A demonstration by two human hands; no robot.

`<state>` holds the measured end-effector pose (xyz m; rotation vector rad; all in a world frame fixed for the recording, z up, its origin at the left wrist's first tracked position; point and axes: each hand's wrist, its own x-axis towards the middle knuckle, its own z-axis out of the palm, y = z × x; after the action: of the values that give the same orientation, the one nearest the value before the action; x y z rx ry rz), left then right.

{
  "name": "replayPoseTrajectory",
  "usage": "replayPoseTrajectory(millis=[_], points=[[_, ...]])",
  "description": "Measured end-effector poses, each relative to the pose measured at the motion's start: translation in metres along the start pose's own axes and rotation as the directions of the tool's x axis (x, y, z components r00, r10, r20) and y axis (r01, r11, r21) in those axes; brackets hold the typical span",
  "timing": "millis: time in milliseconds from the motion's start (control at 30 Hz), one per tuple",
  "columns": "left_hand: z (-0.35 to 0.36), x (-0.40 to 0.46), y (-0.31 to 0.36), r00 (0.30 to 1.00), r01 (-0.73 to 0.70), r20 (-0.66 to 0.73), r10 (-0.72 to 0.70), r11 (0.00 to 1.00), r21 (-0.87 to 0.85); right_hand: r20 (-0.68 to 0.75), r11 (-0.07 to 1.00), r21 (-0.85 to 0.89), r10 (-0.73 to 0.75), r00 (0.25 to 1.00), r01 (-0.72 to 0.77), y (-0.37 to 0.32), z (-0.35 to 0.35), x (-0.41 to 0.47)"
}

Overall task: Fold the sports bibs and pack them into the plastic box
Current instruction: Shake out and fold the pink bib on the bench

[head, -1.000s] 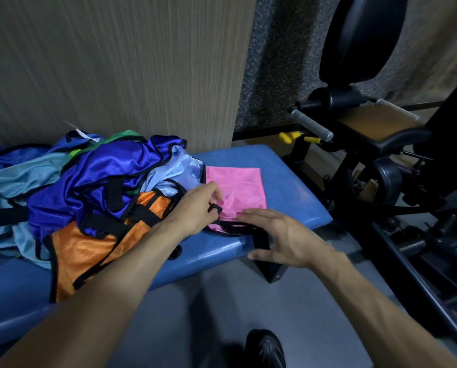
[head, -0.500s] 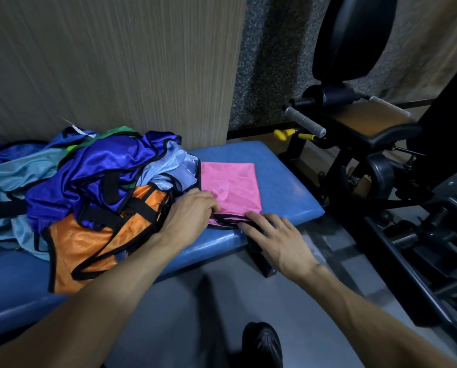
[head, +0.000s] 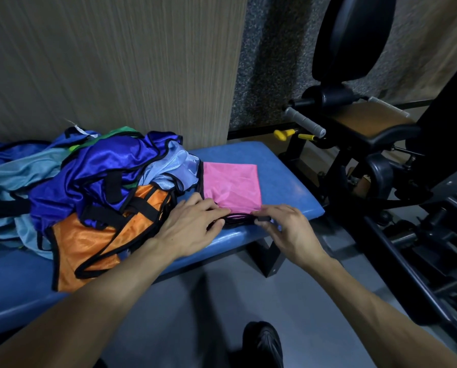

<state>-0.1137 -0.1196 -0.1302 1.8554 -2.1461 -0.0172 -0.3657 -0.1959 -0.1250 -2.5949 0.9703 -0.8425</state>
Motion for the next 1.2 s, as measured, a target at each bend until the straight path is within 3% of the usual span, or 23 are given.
replayPoseTrajectory(millis=[233, 367, 500, 667, 800, 933, 1100, 1200], points=[[-0.005, 0.002, -0.001, 0.998, -0.021, 0.056, 0.022, 1.000, -0.012, 0.135, 0.954, 0.137, 0.249, 0.959, -0.267, -0.003, -0.006, 0.033], [-0.006, 0.004, -0.011, 0.993, -0.084, 0.084, 0.085, 0.996, -0.019, 0.134, 0.905, 0.131, 0.389, 0.911, -0.406, 0.003, 0.008, 0.047], [-0.005, 0.009, -0.024, 0.987, -0.115, 0.099, 0.123, 0.990, -0.085, 0.079, 0.899, 0.073, 0.426, 0.901, -0.431, 0.006, 0.022, 0.052], [-0.004, 0.015, -0.036, 0.987, -0.128, 0.079, 0.142, 0.979, -0.157, -0.023, 0.947, 0.068, 0.317, 0.948, -0.315, 0.005, 0.028, 0.053], [-0.002, 0.016, -0.043, 0.986, -0.143, 0.052, 0.155, 0.972, -0.186, -0.048, 0.993, -0.044, 0.110, 0.993, -0.112, 0.005, 0.027, 0.052], [-0.001, 0.016, -0.044, 0.987, -0.147, 0.032, 0.158, 0.962, -0.229, -0.070, 0.994, -0.107, 0.011, 0.997, -0.019, 0.008, 0.027, 0.046], [-0.001, 0.017, -0.051, 0.995, -0.051, 0.061, 0.078, 0.931, -0.362, 0.132, 0.975, -0.194, -0.079, 0.988, 0.104, 0.017, 0.011, 0.029], [-0.002, 0.017, -0.053, 0.994, 0.013, 0.107, 0.032, 0.918, -0.397, 0.203, 0.980, -0.178, -0.055, 0.978, 0.092, 0.024, 0.009, 0.019]])
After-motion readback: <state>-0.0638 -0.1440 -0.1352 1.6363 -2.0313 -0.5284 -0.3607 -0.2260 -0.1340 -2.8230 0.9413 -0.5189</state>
